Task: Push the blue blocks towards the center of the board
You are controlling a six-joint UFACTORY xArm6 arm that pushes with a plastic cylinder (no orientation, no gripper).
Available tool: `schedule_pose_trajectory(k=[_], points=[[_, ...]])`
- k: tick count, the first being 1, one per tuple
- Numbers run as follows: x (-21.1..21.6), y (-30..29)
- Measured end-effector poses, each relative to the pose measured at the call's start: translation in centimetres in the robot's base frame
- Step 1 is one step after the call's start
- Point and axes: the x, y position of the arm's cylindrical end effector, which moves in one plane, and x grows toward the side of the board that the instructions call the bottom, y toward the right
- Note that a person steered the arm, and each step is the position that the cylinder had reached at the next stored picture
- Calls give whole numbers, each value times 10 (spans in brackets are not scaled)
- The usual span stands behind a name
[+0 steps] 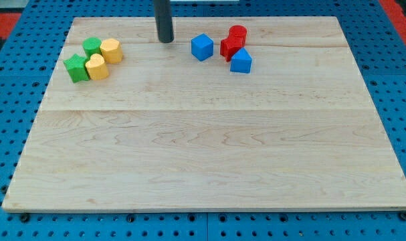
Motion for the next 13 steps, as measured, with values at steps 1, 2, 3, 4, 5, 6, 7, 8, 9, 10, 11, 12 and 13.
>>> schedule_pose_trajectory(k=[1, 2, 3, 4, 5, 6, 7, 8, 9, 10, 11, 12, 13], points=[[11, 65], [72, 78], [108, 77], [109, 76], [90, 66], [99, 66], [119, 86], [122, 87], [106, 24], [88, 31], [75, 96], [75, 126], [70, 176]])
